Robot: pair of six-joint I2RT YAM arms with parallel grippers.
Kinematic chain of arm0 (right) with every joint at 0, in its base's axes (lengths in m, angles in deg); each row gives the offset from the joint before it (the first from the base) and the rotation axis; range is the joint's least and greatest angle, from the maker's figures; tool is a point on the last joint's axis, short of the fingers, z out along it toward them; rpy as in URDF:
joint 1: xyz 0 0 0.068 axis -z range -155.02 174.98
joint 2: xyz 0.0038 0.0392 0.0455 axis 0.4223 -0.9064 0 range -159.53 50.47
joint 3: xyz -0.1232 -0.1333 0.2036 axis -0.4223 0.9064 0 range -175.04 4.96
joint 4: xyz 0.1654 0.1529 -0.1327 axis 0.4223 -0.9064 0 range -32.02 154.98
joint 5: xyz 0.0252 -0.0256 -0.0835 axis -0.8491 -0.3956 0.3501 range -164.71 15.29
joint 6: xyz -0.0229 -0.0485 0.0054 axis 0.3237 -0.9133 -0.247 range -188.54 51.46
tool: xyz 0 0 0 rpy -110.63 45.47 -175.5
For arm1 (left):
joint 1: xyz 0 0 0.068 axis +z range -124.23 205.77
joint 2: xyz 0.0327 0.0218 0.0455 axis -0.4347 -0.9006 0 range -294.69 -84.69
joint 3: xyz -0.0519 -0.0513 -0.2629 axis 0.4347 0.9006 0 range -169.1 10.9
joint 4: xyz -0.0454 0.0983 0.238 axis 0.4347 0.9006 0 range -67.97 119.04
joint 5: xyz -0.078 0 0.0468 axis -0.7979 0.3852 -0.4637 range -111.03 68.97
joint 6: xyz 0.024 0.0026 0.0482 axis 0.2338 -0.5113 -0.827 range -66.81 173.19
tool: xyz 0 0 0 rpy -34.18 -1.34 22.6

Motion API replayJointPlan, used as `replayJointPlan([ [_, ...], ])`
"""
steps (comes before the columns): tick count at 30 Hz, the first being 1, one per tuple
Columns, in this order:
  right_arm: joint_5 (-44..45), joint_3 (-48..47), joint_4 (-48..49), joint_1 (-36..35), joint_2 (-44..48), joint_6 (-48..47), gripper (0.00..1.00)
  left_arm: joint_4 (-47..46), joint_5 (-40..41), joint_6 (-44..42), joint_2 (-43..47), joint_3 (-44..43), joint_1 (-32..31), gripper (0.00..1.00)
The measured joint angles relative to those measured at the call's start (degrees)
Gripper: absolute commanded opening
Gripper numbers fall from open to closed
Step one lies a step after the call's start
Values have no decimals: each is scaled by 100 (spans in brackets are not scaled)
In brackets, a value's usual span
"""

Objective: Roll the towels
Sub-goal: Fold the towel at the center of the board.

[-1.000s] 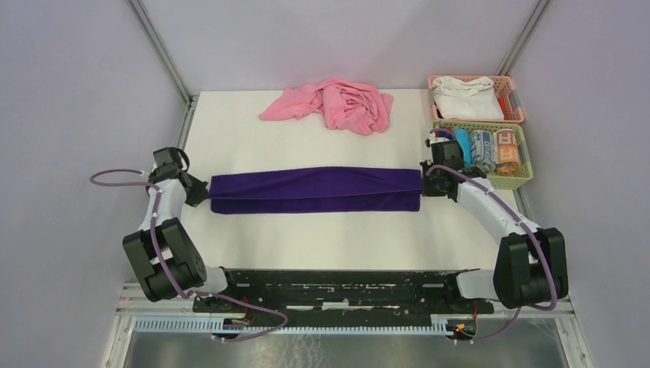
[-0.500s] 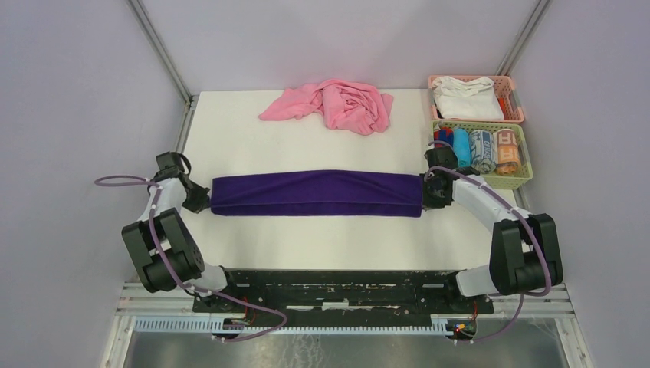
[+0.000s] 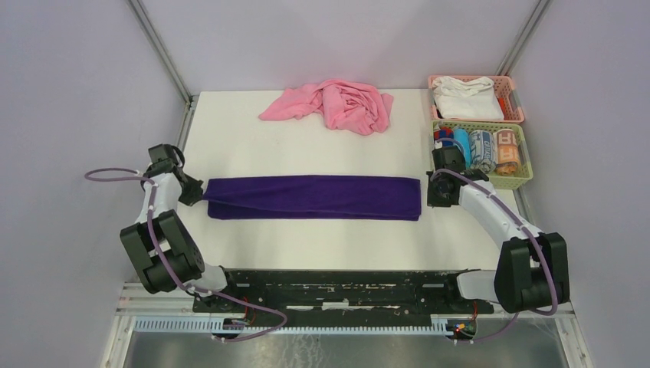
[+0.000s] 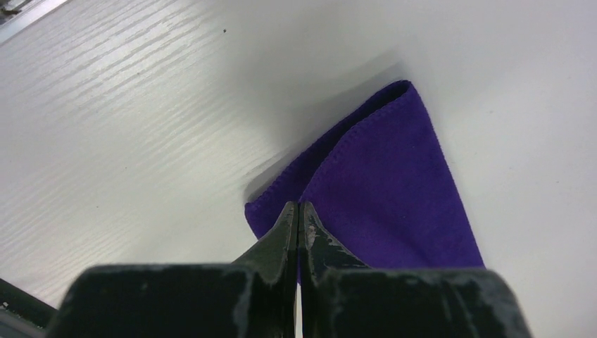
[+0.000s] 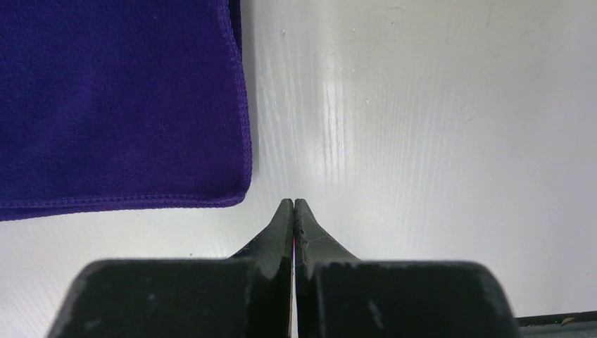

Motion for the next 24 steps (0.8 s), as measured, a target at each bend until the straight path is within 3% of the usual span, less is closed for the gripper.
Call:
replayJointPlan([
  [8, -286, 160, -63, 20, -42, 133, 1, -2, 26, -4, -114, 470, 26, 9],
  [13, -496, 192, -92, 20, -96, 151, 20, -15, 133, -13, -162, 568, 26, 19],
  [24, -997, 247, 188, 26, 173, 511, 44, -83, 308, -44, 127, 610, 26, 14],
])
